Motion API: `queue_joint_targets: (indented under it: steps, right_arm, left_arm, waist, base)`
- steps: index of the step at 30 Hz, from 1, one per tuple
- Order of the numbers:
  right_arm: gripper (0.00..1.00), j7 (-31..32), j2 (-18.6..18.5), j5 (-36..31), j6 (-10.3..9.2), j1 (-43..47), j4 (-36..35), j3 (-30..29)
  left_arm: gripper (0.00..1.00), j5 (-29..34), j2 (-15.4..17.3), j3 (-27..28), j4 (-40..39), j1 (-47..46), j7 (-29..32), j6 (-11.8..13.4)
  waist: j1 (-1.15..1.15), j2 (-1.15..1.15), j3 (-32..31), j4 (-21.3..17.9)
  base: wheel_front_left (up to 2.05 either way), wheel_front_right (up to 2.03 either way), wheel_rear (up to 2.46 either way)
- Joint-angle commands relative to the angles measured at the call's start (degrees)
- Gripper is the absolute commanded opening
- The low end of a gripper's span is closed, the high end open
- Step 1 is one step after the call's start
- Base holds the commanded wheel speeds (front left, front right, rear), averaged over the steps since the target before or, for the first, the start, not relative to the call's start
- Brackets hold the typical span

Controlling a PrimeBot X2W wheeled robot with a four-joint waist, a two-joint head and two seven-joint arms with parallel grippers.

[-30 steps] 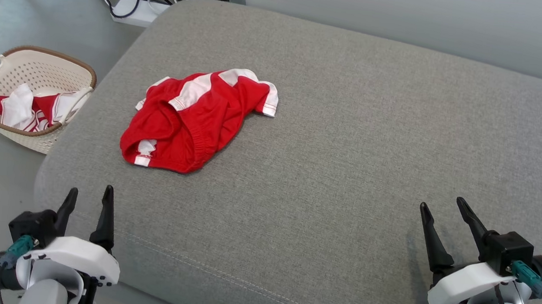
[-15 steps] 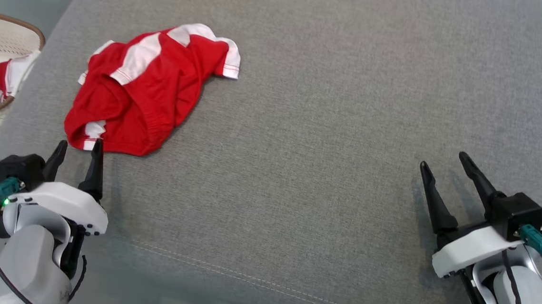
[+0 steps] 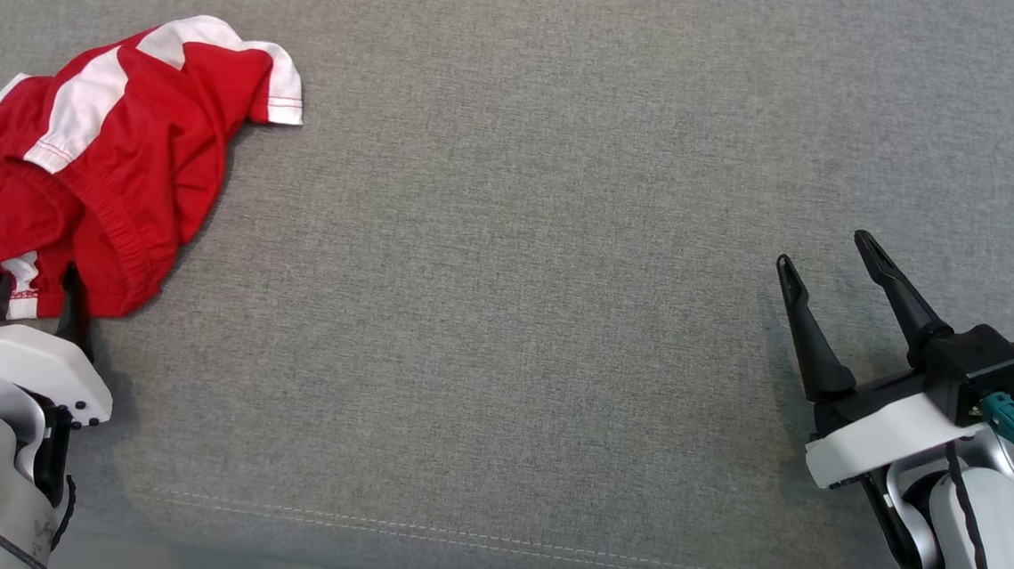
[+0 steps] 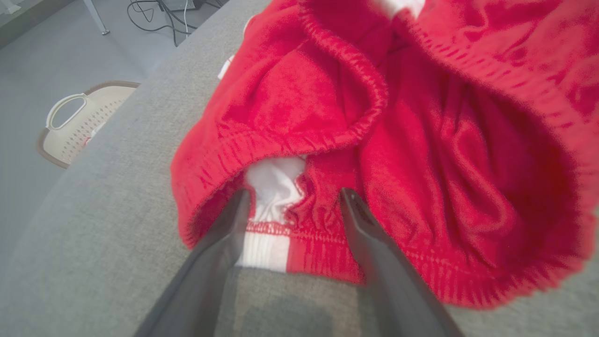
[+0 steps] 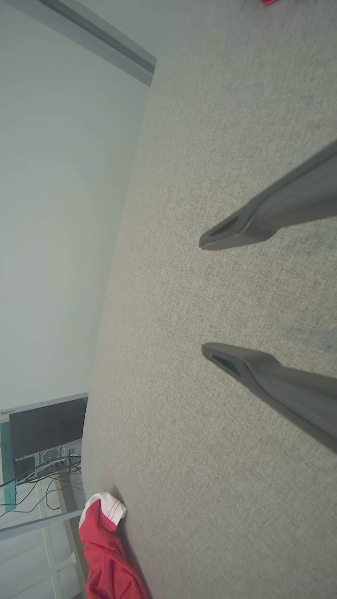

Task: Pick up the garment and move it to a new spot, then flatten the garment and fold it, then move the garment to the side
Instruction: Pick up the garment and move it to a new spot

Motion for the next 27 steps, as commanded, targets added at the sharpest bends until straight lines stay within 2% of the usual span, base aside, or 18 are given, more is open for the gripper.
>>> queue_joint_targets:
  steps: [1,6,7,9,16,21,27]
  right_arm:
    - [1.0,0.3,-0.1,-0.2,0.08,-0.4,-2.2,0.9]
    - [1.0,0.4,0.1,-0.1,0.08,-0.2,-2.5,0.7]
    - [1.0,0.4,0.1,-0.1,0.08,-0.2,-2.5,0.5]
    - [1.0,0.3,0.1,0.0,0.08,-0.1,-2.4,0.4]
    - [1.0,-0.4,1.3,0.5,0.08,0.0,-1.1,0.0]
    - [1.0,-1.6,2.2,0.8,0.08,0.1,0.5,-0.2]
    - [1.0,-2.9,3.5,1.4,0.08,0.2,2.5,0.0]
  left_arm:
    - [1.0,0.7,3.1,1.7,0.5,-1.2,-0.3,1.4]
    - [1.0,0.6,3.5,1.9,3.2,-2.1,-0.3,2.2]
    - [0.49,0.6,3.6,1.9,3.4,-2.3,-0.3,2.3]
    - [0.0,0.4,3.5,2.2,3.3,-2.7,-0.3,2.4]
    - [0.0,-0.1,2.8,3.4,-0.9,-1.8,-0.3,1.3]
    - [0.0,1.7,1.2,3.8,-11.0,0.2,-0.3,0.6]
    - [0.0,5.7,-2.8,1.3,-23.0,2.6,-0.3,-0.8]
  waist:
    - [0.0,0.0,0.4,-1.0]
    - [0.0,0.0,0.6,-1.9]
    - [0.0,0.0,0.6,-2.1]
    - [0.0,0.0,0.6,-2.4]
    - [0.0,0.0,-1.1,-2.5]
    - [0.0,0.0,-3.0,-2.2]
    - [0.0,0.0,-5.5,-2.8]
  base:
    - [0.0,0.0,0.0]
    - [0.0,0.0,0.0]
    - [0.0,0.0,0.0]
    - [0.0,0.0,0.0]
    - [0.0,0.0,0.0]
    - [0.0,0.0,0.0]
    - [0.0,0.0,0.0]
